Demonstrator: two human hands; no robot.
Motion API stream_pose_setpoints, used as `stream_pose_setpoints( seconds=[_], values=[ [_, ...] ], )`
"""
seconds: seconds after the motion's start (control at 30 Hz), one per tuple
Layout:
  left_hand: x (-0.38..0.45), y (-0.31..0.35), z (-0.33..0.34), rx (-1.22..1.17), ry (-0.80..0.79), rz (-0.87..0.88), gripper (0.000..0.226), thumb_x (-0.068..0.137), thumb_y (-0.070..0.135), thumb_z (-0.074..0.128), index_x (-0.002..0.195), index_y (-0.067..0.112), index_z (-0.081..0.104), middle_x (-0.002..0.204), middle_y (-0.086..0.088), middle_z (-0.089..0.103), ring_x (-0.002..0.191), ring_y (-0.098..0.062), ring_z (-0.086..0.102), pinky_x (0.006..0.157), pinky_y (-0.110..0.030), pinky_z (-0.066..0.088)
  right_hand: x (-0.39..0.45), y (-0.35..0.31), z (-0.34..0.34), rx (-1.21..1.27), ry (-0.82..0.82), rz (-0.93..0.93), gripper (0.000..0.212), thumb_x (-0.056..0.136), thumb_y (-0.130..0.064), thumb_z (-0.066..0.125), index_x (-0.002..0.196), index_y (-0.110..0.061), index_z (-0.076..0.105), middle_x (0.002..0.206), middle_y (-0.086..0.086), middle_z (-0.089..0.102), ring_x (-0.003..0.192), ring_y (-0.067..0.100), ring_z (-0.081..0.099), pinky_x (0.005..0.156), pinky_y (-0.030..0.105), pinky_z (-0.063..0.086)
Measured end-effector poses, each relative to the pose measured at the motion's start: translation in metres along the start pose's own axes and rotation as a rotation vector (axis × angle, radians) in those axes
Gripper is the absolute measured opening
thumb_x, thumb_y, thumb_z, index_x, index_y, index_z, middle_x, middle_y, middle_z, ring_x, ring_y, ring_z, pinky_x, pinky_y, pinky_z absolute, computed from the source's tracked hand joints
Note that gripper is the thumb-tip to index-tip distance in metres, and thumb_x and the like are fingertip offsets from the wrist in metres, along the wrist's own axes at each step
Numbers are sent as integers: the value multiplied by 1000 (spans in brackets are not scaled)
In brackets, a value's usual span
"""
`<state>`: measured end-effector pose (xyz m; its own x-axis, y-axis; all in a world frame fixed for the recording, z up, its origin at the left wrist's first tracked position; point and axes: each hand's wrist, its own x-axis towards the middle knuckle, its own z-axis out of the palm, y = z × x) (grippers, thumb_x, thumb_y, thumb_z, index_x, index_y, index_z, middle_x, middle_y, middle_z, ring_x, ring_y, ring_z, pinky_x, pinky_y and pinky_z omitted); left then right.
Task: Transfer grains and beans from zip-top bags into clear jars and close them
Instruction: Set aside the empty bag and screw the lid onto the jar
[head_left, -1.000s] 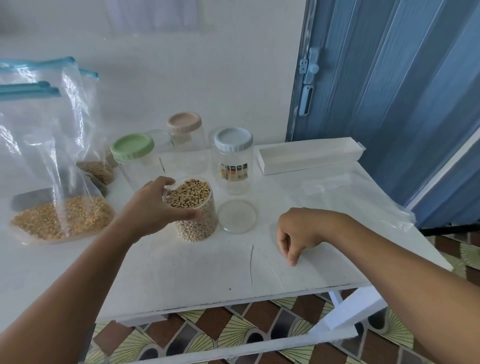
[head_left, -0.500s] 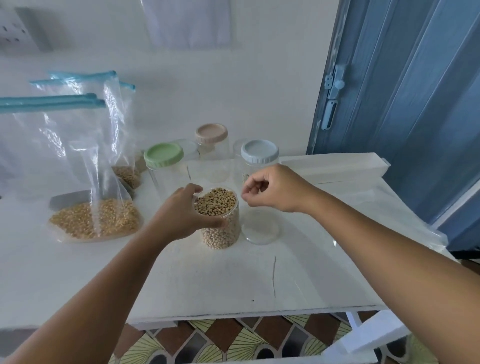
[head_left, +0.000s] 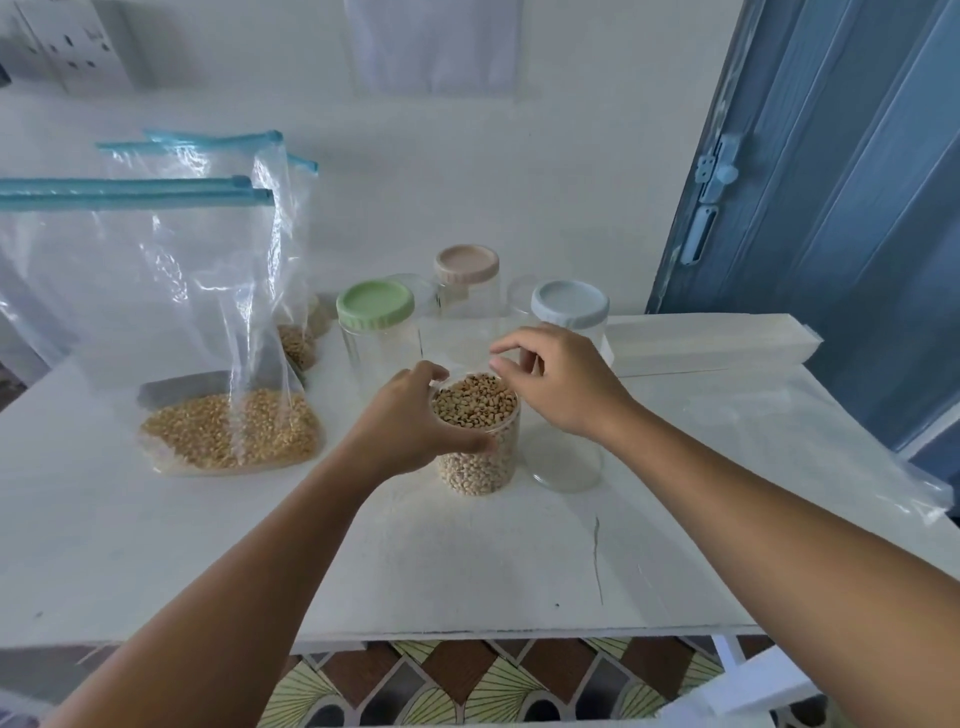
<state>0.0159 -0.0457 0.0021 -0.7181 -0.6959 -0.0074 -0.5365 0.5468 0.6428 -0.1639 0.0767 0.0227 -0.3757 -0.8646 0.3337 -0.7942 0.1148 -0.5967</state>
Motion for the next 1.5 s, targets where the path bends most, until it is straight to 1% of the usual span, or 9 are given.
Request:
stream_pose_setpoints(
  seconds=[0.23,0.37,0.5,0.7,0.87,0.97,1.17,1.37,1.5],
  values=[
    [4,-9,1,-39,-32,13,104,62,59,95,149,27,44,140,-1,53,113,-17,57,61,-16,43,-64,61,14,17,-59,275,52,96,-48,67,145,-46,48,116,-7,50,113,12,48,106,43,45],
    [4,-10,1,-46,-47,18,105,62,60,94,148,28,43,138,0,51,114,-19,57,68,-21,48,-84,74,14,-71,-299,407,96,79,-70,74,155,-56,17,151,-1,33,145,22,25,116,44,33],
    [5,-10,0,-83,-102,0,112,49,70,92,142,32,41,135,-3,56,113,-23,62,90,-43,60,-82,77,17,-152,-303,388,114,70,-72,80,159,-45,14,153,-2,41,146,25,28,115,44,35],
    [5,-14,4,-212,-126,-8,95,66,48,98,139,35,39,125,0,63,107,-20,69,91,-40,61,-79,75,9,-1,-234,359,127,66,-54,93,162,-34,13,157,-5,34,139,13,41,112,33,41],
    [8,-18,5,-225,-140,0,97,63,52,98,138,38,39,124,2,63,109,-21,68,96,-47,60,-65,48,-14,27,-135,245,123,72,-43,92,161,-38,8,147,-10,32,122,8,45,87,19,44],
    [9,-18,4,-237,-152,3,98,62,53,98,138,39,38,125,1,62,110,-22,67,97,-48,59,-49,27,-25,-2,-141,131,121,72,-44,92,162,-37,11,152,-10,32,123,6,42,96,23,39],
    [7,-22,8,-308,-129,25,98,62,46,100,138,36,39,121,5,65,106,-17,71,95,-46,61,-10,-8,-23,-19,-262,13,114,73,-52,89,161,-28,21,162,-9,33,148,8,31,121,35,32],
    [1,-37,14,-420,-135,43,120,54,37,105,153,36,36,137,10,59,119,-15,64,98,-46,60,22,-26,-12,-124,-405,-11,105,70,-54,91,157,-28,38,159,-12,40,144,9,41,116,32,37],
    [2,-37,17,-514,-155,68,108,61,16,102,148,40,42,134,10,61,118,-12,65,91,-32,62,31,-31,-2,-191,-486,-47,101,69,-59,89,155,-32,44,156,-16,42,141,8,42,116,35,39]
  ],
)
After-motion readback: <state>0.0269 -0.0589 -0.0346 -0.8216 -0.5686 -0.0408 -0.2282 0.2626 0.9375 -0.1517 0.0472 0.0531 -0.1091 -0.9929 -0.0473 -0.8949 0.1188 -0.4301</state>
